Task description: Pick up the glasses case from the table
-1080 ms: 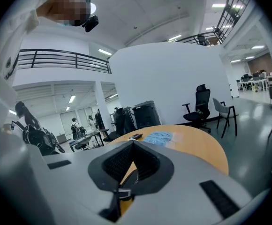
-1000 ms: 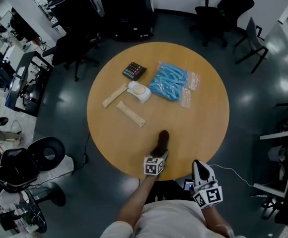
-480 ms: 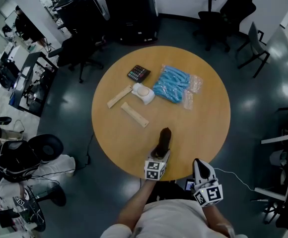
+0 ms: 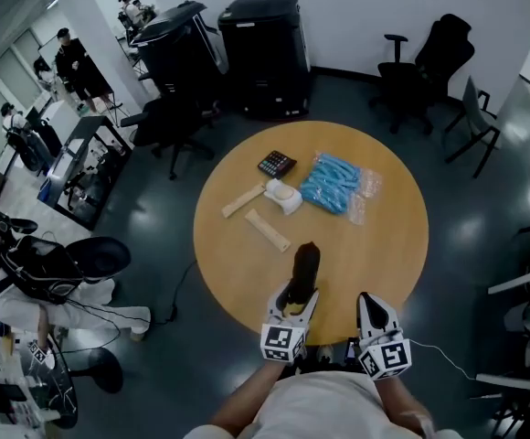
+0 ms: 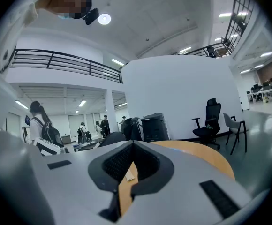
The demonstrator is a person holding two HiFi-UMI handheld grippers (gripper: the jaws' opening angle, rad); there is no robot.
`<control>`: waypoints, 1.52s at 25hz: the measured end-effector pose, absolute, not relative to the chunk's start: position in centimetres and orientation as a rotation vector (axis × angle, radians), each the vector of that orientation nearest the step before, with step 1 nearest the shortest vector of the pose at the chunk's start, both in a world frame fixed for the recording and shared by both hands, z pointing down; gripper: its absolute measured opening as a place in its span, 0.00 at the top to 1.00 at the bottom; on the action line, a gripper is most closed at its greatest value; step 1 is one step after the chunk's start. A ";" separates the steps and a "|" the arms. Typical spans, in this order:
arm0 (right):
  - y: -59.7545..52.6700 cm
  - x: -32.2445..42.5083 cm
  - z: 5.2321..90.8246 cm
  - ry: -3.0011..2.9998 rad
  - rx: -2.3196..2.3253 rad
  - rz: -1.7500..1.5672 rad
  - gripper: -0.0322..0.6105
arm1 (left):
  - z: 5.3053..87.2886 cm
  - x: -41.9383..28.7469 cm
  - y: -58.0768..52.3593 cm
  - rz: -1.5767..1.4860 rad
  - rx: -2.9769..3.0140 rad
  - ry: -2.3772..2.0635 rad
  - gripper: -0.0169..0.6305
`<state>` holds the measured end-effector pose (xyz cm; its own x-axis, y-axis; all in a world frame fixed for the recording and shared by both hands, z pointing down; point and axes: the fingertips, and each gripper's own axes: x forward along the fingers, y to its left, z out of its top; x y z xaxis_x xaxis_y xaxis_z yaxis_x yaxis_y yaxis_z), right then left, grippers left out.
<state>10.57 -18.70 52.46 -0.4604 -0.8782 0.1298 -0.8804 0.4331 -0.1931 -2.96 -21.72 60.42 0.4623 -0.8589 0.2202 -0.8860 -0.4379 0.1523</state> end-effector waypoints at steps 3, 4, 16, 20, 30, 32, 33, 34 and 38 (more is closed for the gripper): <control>-18.4 10.0 51.4 -2.672 1.629 0.323 0.93 | 57.1 -4.2 -20.3 0.128 2.502 -1.580 0.56; -18.3 9.8 51.1 -2.678 1.629 0.309 0.93 | 56.0 -4.6 -19.8 0.113 2.513 -1.609 0.56; -16.5 7.7 52.0 -2.665 1.600 0.285 0.93 | 51.2 -6.2 -16.1 0.011 2.561 -1.682 0.56; -16.7 7.7 52.1 -2.661 1.598 0.268 0.93 | 51.0 -6.0 -16.1 -0.008 2.564 -1.681 0.56; -17.0 7.4 51.7 -2.663 1.569 0.246 0.93 | 50.7 -6.2 -16.5 -0.040 2.547 -1.688 0.56; -17.1 7.3 51.8 -2.665 1.567 0.247 0.93 | 50.6 -6.4 -16.6 -0.038 2.537 -1.697 0.56; -17.2 7.3 51.8 -2.665 1.567 0.249 0.93 | 50.8 -6.4 -16.7 -0.033 2.532 -1.700 0.56; -17.3 7.2 51.9 -2.665 1.566 0.251 0.93 | 50.9 -6.5 -16.7 -0.029 2.530 -1.700 0.56; -17.4 6.8 51.8 -2.672 1.542 0.248 0.93 | 51.2 -6.6 -16.8 -0.030 2.534 -1.697 0.56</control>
